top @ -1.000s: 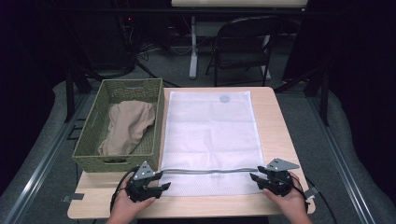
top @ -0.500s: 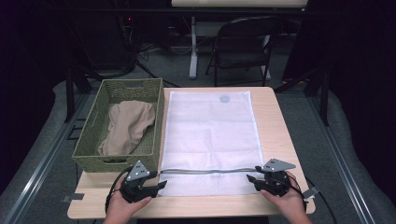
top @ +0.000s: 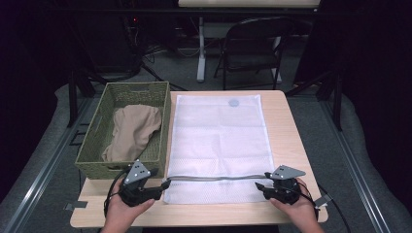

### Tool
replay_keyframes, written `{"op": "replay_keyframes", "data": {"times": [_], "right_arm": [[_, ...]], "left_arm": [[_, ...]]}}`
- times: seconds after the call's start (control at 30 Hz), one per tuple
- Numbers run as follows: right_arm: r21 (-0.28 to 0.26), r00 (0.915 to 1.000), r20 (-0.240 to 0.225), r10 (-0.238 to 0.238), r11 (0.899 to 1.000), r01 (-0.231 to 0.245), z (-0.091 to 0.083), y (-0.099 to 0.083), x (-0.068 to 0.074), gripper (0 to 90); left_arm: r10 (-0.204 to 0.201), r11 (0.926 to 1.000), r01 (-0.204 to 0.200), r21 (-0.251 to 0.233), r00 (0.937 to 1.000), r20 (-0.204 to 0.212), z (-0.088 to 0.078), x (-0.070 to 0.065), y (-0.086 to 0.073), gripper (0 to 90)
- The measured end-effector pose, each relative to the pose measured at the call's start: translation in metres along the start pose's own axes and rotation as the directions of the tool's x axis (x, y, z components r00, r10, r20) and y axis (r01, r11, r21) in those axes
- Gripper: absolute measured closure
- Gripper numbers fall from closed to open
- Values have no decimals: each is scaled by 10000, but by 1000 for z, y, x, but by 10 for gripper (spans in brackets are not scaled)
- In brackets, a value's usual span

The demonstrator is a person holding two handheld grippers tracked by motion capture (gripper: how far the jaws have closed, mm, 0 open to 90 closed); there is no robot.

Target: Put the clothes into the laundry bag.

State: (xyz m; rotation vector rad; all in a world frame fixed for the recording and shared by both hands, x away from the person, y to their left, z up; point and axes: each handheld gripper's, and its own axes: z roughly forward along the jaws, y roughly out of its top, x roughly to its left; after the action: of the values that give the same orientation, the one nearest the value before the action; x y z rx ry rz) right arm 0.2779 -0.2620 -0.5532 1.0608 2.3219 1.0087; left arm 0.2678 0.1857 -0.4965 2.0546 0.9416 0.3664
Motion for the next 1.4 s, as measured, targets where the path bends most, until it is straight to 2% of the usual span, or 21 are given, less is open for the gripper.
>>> {"op": "replay_keyframes", "data": {"times": [0.13, 0.17, 0.23, 0.43, 0.53, 0.6, 0.63, 0.67, 0.73, 0.8, 0.9, 0.97, 1.03, 1.07, 1.13, 1.3, 1.33, 1.4], "right_arm": [[-24, 10000, 58, 24, 10000, -24, 1, 0, -2, 416], [-13, 9999, 138, 45, 10000, -44, 1, 0, -3, 405], [57, 9996, 240, 112, 9999, -114, 2, -1, -5, 396], [96, 9979, 263, 589, 9982, -592, 2, -2, -11, 386], [35, 9974, 349, 636, 9980, -638, 1, -2, -12, 381], [22, 9974, 376, 612, 9981, -613, 1, -1, -12, 377], [22, 9974, 376, 612, 9981, -613, 1, -1, -12, 377], [70, 9977, 331, 584, 9983, -587, 1, -2, -12, 377], [64, 9980, 281, 564, 9984, -566, 1, -1, -12, 374], [99, 9984, 268, 501, 9987, -504, 1, -1, -12, 374], [126, 9986, 261, 466, 9988, -470, 1, -1, -12, 373], [159, 9980, 365, 513, 9985, -519, 1, -2, -13, 373], [126, 9977, 338, 580, 9982, -584, 1, -2, -14, 374], [133, 9976, 323, 611, 9980, -615, 0, -2, -14, 373], [155, 9976, 339, 596, 9981, -601, 1, -3, -14, 373], [193, 9978, 329, 583, 9981, -589, 1, -3, -14, 369], [227, 9978, 322, 579, 9980, -587, 1, -3, -14, 366], [211, 9973, 369, 635, 9977, -643, 1, -3, -15, 363]], "left_arm": [[-367, 9990, 362, 264, 9992, 178, -5, 5, 9, 376], [-367, 9990, 362, 264, 9992, 178, -5, 5, 9, 376], [-618, 9971, 613, 461, 9980, 91, -8, 7, 16, 373], [-840, 9959, 845, 308, 9963, -162, -13, 10, 29, 335], [-956, 9951, 959, 234, 9953, -129, -15, 12, 33, 320], [-1204, 9927, 1204, 4, 9925, 202, -18, 16, 37, 306], [-1204, 9927, 1204, 4, 9925, 202, -18, 16, 37, 306], [-1414, 9899, 1418, -88, 9891, 421, -20, 20, 39, 304], [-1631, 9865, 1637, -48, 9847, 610, -22, 24, 41, 308], [-1658, 9860, 1665, -69, 9843, 605, -22, 26, 42, 313], [-1574, 9875, 1567, 149, 9848, 739, -24, 32, 47, 351], [-1468, 9890, 1458, 232, 9878, 517, -26, 38, 54, 351], [-1480, 9888, 1470, 264, 9882, 392, -26, 40, 57, 349], [-1358, 9907, 1356, 143, 9906, 185, -27, 44, 61, 349], [-1298, 9914, 1297, 174, 9915, 23, -29, 49, 67, 349], [-1285, 9911, 1293, 319, 9914, -266, -30, 57, 79, 349], [-1380, 9881, 1412, 609, 9890, -534, -29, 61, 85, 349], [-1429, 9862, 1485, 737, 9868, -759, -28, 65, 91, 349]]}}
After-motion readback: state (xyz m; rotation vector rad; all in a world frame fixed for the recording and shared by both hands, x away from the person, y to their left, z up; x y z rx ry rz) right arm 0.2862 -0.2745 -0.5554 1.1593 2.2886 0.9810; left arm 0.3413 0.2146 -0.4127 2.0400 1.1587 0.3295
